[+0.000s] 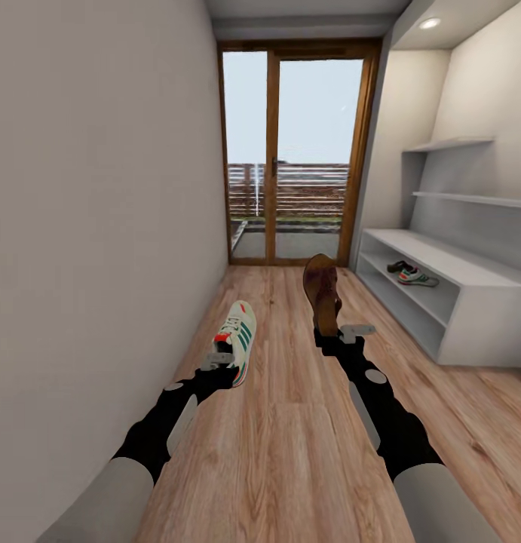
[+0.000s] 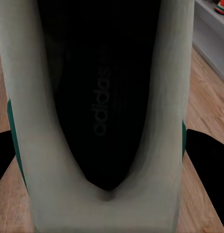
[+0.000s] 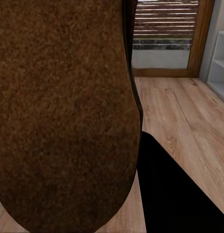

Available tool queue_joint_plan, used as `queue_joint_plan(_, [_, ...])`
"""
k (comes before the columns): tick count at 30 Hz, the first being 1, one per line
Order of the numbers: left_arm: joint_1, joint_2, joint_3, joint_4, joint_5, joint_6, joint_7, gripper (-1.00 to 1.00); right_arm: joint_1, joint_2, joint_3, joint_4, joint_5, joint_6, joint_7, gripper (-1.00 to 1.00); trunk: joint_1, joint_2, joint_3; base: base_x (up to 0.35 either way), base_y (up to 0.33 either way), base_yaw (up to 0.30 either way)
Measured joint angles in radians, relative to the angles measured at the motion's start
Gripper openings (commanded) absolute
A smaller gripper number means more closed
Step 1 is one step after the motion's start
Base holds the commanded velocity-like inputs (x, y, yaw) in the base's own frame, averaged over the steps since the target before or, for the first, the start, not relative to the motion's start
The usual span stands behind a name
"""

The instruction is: Pick up the two gym shoes and the two sandals from the corridor floor and place them onto the hallstand (shoe rack) in the corridor, making sure they are on the rack and not on the floor. Arrange them so the two gym shoes are next to each other and the two sandals are next to each other.

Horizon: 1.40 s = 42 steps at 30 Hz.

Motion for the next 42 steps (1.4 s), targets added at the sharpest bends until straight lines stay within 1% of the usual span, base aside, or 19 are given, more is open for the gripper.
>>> queue_joint_plan(36, [0.000,0.000,0.000,0.000,0.000,0.000,0.001,-1.00,0.000,0.000,0.000,0.000,0.000,0.000,0.000,-1.00,0.000,0.000,0.000,0.346,0.000,0.000])
queue_joint_plan(42, [0.000,0.000,0.000,0.000,0.000,0.000,0.001,-1.00,0.000,0.000,0.001,0.001,0.000,0.000,0.000,-1.00,0.000,0.000,0.000,0.346,-0.078,0.000])
